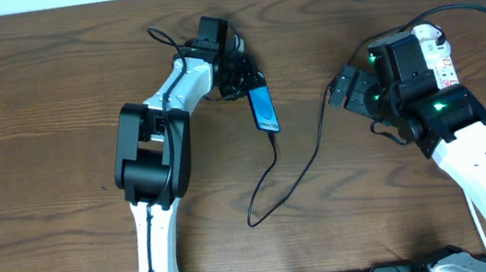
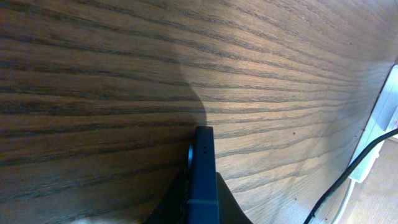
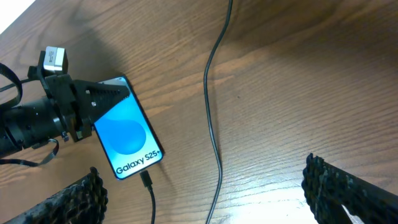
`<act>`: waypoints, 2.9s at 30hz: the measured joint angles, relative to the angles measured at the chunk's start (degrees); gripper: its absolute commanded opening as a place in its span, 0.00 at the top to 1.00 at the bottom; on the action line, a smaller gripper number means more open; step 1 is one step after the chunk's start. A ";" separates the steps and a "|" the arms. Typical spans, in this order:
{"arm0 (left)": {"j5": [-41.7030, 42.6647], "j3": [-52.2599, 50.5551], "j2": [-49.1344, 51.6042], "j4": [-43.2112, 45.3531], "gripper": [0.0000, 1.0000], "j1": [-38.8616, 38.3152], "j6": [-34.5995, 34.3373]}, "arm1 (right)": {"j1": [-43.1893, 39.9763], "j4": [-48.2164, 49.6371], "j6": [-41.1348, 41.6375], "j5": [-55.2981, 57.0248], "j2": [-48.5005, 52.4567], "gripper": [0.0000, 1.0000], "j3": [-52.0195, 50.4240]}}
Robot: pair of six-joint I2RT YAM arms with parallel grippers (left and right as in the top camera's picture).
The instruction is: Plug charger to phone and switch on socket
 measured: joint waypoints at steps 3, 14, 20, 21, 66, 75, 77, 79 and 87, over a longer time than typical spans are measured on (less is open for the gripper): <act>-0.04 -0.04 0.00 0.02 0.83 0.00 0.09 | 0.00 0.00 0.00 0.00 0.00 0.01 0.00; 1.05 -0.07 -0.17 -0.09 0.61 -0.04 0.13 | 0.00 -0.04 0.00 0.02 0.00 0.01 0.00; 2.14 0.04 -0.79 -0.98 0.34 -0.09 0.24 | 0.00 -0.09 0.00 0.02 0.00 0.01 0.00; 2.38 0.13 -0.94 -1.14 0.32 -0.11 0.37 | 0.00 -0.09 0.00 0.00 0.00 0.01 0.00; -39.15 -0.76 -7.50 -20.50 0.15 -0.04 8.72 | 0.00 -0.17 0.00 0.04 0.00 0.01 0.00; -41.68 -1.11 -22.88 -23.87 0.15 0.00 12.00 | 0.00 -0.46 0.00 0.13 0.00 0.01 0.00; -41.83 -1.11 -26.36 -25.62 0.15 0.00 12.04 | 0.00 -0.48 0.00 0.20 0.00 0.01 0.00; -41.86 -1.11 -29.29 -27.52 0.15 0.00 12.09 | 0.00 -0.48 0.00 0.22 0.00 0.01 0.00; -41.86 -1.11 -38.03 -34.16 0.15 0.00 12.22 | 0.00 -1.60 0.00 0.24 0.00 0.01 0.00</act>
